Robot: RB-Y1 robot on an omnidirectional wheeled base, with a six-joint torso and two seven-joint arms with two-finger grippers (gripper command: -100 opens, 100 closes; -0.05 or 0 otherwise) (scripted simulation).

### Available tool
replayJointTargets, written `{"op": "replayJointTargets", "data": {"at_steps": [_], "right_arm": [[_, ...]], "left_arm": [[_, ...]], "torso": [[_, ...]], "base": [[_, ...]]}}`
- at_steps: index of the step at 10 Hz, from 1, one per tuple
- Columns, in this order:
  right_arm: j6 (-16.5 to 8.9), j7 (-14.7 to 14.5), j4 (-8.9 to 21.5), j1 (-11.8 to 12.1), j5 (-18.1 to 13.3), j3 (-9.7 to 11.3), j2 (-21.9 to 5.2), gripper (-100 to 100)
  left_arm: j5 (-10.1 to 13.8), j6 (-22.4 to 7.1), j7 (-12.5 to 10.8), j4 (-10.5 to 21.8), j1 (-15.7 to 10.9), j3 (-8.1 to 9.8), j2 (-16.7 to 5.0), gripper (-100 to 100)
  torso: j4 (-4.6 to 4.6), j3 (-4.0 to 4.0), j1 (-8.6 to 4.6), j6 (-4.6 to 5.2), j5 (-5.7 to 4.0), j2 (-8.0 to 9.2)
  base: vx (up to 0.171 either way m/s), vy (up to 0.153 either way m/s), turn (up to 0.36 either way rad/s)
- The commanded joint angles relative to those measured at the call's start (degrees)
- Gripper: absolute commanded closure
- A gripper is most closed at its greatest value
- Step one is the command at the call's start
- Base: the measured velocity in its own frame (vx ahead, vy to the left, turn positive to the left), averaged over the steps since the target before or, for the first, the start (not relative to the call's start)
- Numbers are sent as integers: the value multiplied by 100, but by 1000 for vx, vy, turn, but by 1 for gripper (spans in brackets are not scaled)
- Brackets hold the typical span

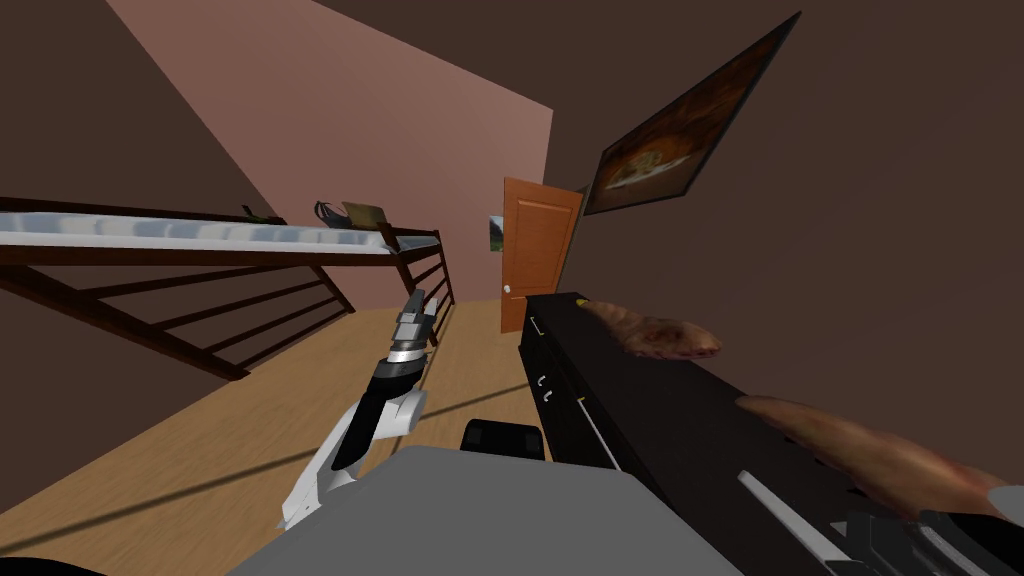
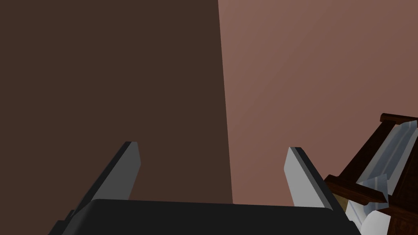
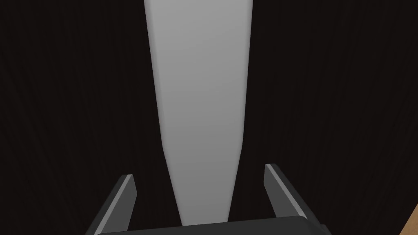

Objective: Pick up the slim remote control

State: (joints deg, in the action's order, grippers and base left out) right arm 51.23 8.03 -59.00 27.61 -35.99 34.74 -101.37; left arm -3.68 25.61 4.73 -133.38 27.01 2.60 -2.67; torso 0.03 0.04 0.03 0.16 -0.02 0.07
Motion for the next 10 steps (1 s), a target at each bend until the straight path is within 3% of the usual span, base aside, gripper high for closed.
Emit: {"op": "replayJointTargets", "data": {"at_steps": [1,3,4,5,9,10], "right_arm": [[-111,-54,65,34,-42,27,193,-100],[-199,-97,117,62,-76,48,347,-100],[-178,-92,70,91,-17,34,258,-100],[-181,-99,79,90,-21,35,268,100],[-175,-97,74,91,-20,36,269,100],[-176,-97,74,91,-20,36,269,0]], "left_arm": [[0,0,0,0,0,0,0,0],[0,0,0,0,0,0,0,0],[0,0,0,0,0,0,0,0],[0,0,0,0,0,0,0,0],[0,0,0,0,0,0,0,0],[0,0,0,0,0,0,0,0]], "torso": [[0,0,0,0,0,0],[-2,-5,-2,-1,-1,-8],[-2,-5,-3,0,-1,-9],[-1,-3,-1,0,0,-5],[0,0,-9,-2,-3,-1],[0,0,-9,-2,-3,-1]], "base": [[18,-3,78],[29,-7,52],[11,-4,6],[0,0,0],[0,0,0],[0,0,0]]}}
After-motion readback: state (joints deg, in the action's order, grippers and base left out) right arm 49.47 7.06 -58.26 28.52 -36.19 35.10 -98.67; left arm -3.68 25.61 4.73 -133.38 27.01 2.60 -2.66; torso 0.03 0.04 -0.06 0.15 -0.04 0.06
